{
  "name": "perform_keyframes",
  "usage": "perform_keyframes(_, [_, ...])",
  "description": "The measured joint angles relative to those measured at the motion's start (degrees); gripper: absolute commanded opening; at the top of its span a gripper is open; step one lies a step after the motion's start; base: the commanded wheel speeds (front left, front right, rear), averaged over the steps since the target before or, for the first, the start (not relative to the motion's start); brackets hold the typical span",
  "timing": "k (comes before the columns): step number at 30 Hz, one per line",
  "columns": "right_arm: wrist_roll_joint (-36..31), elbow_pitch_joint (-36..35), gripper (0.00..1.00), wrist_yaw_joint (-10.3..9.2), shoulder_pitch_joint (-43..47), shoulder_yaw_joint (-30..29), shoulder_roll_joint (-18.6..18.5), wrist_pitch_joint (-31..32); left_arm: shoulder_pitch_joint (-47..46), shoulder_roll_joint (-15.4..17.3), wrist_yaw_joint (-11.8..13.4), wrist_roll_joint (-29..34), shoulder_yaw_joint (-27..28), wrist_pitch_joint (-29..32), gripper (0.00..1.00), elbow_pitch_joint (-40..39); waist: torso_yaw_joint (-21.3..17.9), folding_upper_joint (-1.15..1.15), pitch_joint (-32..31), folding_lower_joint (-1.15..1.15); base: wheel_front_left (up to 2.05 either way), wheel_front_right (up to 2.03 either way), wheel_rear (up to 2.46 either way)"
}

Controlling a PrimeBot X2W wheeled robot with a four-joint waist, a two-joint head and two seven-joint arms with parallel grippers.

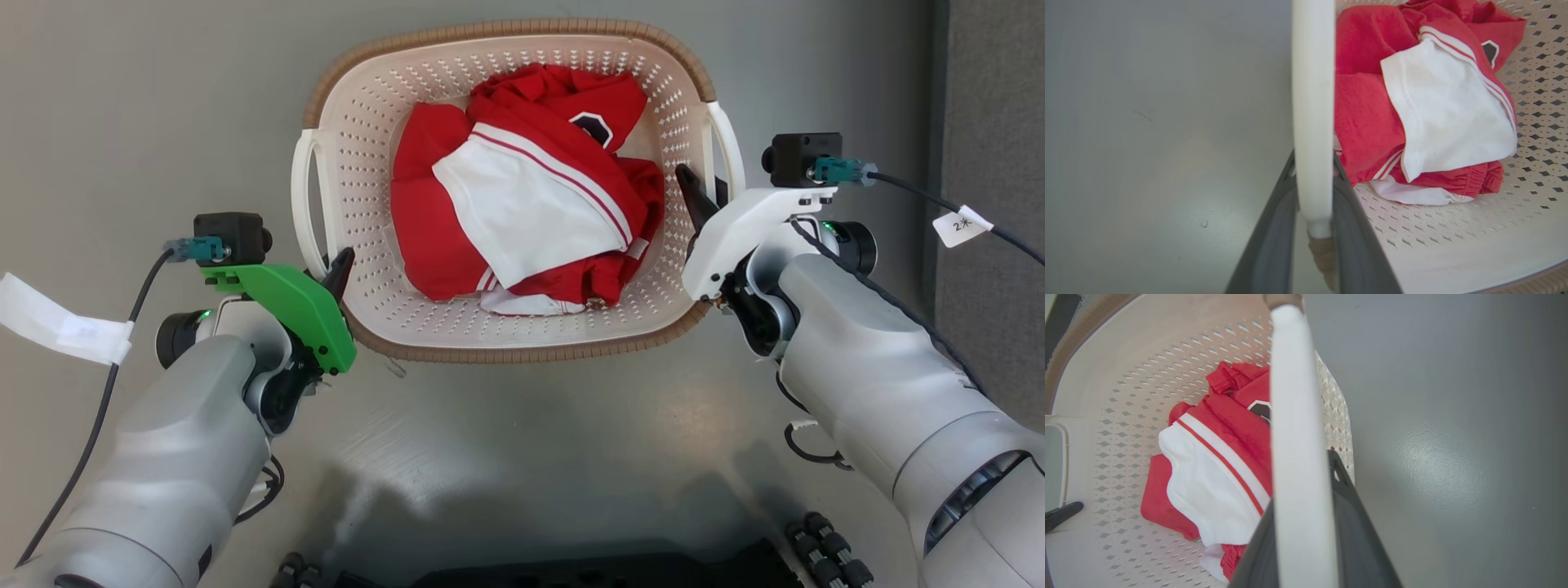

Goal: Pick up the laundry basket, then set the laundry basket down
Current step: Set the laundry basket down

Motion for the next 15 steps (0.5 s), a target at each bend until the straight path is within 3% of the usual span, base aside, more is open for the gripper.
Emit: perform_keyframes(15, [1.0,0.0,0.00,-0.66,-0.2,-0.4,-0.1,-1.2,-0.8,0.0,0.0,0.0,-1.0,-1.8,0.00,-0.5,0.7,0.00,3.3,0.00,0.00,0.00,0.00])
